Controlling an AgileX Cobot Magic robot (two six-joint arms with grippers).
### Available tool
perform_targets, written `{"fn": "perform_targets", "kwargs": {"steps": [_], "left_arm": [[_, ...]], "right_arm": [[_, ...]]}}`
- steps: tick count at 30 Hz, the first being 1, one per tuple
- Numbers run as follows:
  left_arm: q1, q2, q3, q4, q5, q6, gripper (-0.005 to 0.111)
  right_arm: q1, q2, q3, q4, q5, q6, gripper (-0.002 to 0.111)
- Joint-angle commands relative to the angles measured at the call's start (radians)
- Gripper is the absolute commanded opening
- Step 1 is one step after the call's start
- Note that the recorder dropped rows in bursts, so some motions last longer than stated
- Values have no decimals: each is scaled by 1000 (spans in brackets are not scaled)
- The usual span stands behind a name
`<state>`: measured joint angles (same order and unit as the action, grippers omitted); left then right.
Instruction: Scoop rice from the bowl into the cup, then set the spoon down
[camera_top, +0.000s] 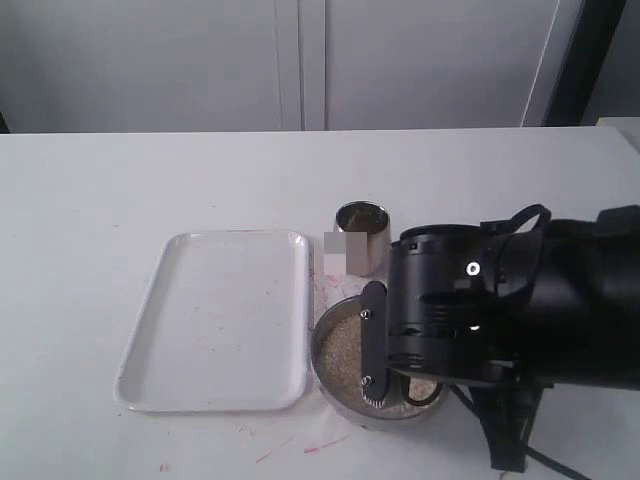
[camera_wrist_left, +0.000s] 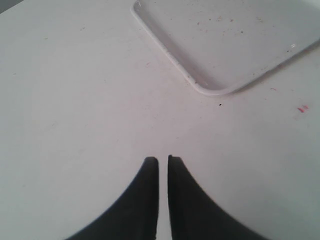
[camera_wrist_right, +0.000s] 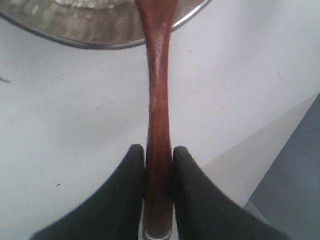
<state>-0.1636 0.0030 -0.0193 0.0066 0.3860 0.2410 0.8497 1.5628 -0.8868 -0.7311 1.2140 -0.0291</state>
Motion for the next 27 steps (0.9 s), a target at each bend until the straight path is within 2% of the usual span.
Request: {"fn": "perform_targets", "kwargs": {"steps": [1,12,27], "left_arm": [[-2,-3,9,-1,33,-6,14],[-2,-3,9,-1,33,-6,14],[-2,-3,9,-1,33,-6,14]], "right_arm": [[7,-34,4,58,-4,7,0],[2,-52,4,164,-36,7,0],[-80,-83,4,223,-93,63,0]]}}
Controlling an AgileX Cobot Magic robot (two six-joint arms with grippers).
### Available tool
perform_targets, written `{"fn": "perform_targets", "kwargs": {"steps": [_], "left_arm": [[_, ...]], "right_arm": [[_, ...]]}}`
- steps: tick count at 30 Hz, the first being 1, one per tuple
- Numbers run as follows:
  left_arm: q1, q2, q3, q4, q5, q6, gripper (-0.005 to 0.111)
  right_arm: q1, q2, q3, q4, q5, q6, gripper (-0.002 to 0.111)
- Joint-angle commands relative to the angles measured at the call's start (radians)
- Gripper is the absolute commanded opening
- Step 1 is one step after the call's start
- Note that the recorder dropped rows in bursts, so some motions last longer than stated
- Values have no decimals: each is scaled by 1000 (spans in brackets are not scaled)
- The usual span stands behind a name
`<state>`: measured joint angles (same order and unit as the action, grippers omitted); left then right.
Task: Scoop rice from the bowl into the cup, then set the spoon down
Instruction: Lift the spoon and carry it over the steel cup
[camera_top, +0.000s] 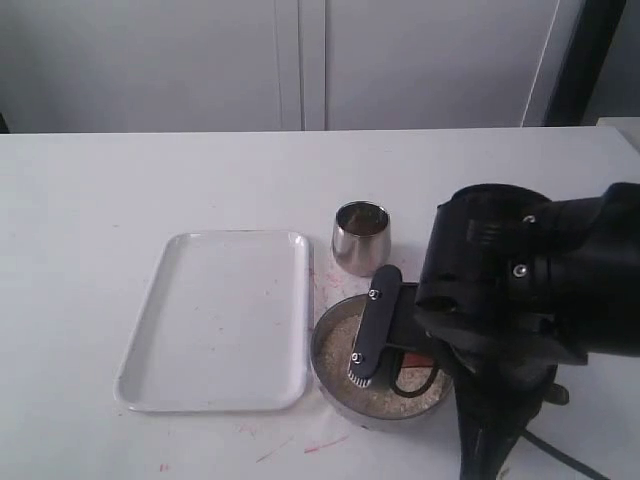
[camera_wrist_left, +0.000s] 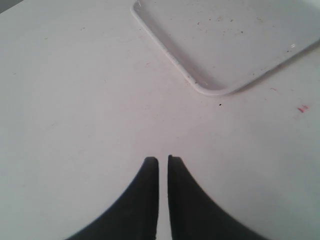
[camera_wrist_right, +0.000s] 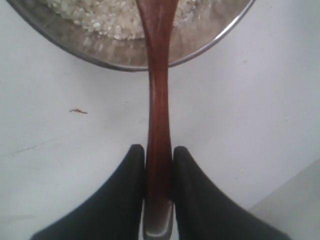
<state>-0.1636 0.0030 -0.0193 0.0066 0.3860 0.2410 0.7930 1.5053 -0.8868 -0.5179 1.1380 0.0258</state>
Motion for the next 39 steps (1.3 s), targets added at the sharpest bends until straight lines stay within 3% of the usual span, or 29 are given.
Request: {"fn": "perform_targets", "kwargs": {"steps": [1,12,20,33,39], "left_arm": [[-2,-3,9,-1,33,-6,14],[-2,-3,9,-1,33,-6,14],[-2,-3,9,-1,33,-6,14],[-2,-3,9,-1,33,-6,14],[-2,-3,9,-1,33,-6,14]], "right_arm": [[-28,-34,4,16,-25,8,0],[-80,-65,4,23,-90,-5,0],[-210,-65,-14,-11,-143,-26,0],[-241,79,-257,-18,-18,-86,0],[-312,129,-362,-16,23,-117,0]]}}
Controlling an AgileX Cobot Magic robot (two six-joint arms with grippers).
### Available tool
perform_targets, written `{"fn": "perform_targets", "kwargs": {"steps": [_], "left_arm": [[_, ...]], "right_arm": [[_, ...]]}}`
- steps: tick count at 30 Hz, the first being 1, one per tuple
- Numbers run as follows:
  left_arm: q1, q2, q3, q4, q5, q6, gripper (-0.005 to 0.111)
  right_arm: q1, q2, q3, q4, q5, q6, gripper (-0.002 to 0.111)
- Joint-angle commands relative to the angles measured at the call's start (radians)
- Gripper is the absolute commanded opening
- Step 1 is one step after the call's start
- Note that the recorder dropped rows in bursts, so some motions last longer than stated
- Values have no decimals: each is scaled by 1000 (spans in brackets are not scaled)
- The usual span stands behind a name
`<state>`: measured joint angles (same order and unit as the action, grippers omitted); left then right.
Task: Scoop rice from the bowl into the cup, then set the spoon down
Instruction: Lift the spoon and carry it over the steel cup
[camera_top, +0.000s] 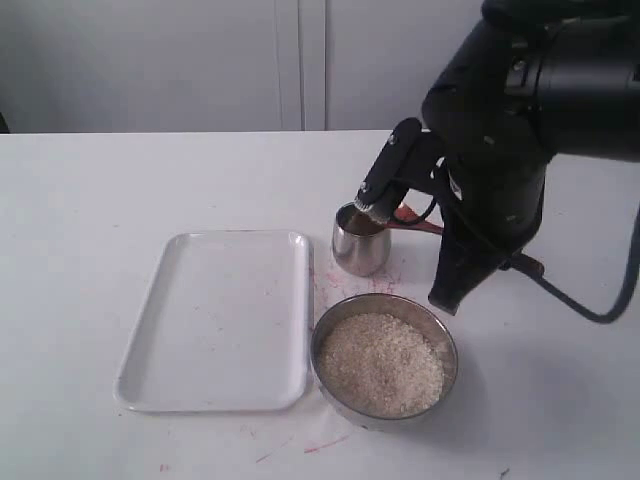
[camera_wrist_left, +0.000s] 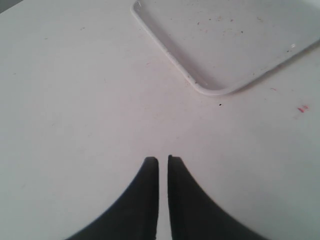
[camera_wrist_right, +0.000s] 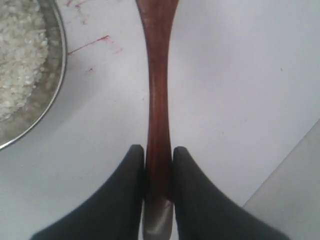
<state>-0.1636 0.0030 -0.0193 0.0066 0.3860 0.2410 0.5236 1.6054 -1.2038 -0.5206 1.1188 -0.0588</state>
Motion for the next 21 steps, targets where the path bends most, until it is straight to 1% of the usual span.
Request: {"fn": "perform_targets", "kwargs": {"steps": [1,8,21], "left_arm": [[-2,-3,9,-1,33,-6,14],[-2,-3,9,-1,33,-6,14],[-2,-3,9,-1,33,-6,14]], "right_arm": [[-51,41,-53,-13,53,-36,0],[-77,98,-92,-9,47,-44,0],[-77,213,-192,-37,38,-44,0]]}}
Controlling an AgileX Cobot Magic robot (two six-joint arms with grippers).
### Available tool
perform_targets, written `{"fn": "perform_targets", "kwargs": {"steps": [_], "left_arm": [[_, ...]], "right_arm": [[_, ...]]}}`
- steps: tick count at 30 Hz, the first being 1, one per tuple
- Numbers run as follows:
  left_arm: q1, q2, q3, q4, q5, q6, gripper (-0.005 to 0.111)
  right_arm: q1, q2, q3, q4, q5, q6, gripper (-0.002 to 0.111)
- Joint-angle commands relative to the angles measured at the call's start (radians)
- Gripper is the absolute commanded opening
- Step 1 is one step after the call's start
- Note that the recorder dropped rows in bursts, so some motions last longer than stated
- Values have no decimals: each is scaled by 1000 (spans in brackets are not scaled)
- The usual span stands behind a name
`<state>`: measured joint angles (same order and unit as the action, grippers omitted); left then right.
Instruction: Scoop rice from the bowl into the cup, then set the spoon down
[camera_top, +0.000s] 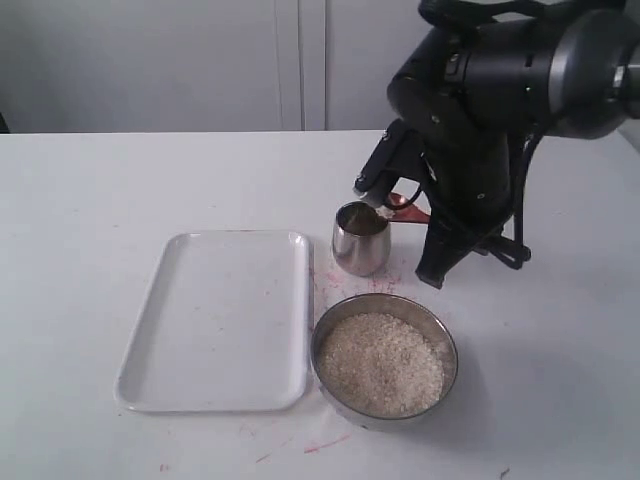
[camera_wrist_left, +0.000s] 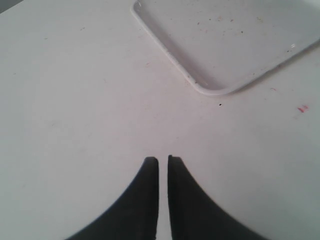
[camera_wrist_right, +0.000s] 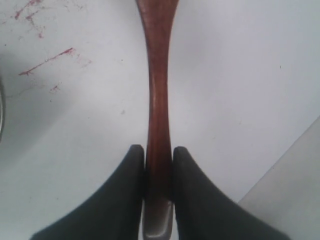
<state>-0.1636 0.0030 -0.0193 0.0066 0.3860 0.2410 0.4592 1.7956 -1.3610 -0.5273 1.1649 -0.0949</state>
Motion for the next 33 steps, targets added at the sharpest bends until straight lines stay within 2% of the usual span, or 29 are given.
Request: {"fn": "perform_targets", "kwargs": {"steps": [1,13,18,24,33], "left_arm": [[-2,-3,9,-1,33,-6,14],[-2,-3,9,-1,33,-6,14],[-2,-3,9,-1,33,-6,14],[-2,-3,9,-1,33,-6,14],[-2,-3,9,-1,33,-6,14]], "right_arm": [[-12,28,-43,-40,-8,-8,0],[-12,71,-74,-184,-47,-20,0],[-12,75,-74,-198,-84,-94,0],[-12,81,-74,-305,-99,-179,0],[-12,81,-74,-375,-160,-443,0]]}}
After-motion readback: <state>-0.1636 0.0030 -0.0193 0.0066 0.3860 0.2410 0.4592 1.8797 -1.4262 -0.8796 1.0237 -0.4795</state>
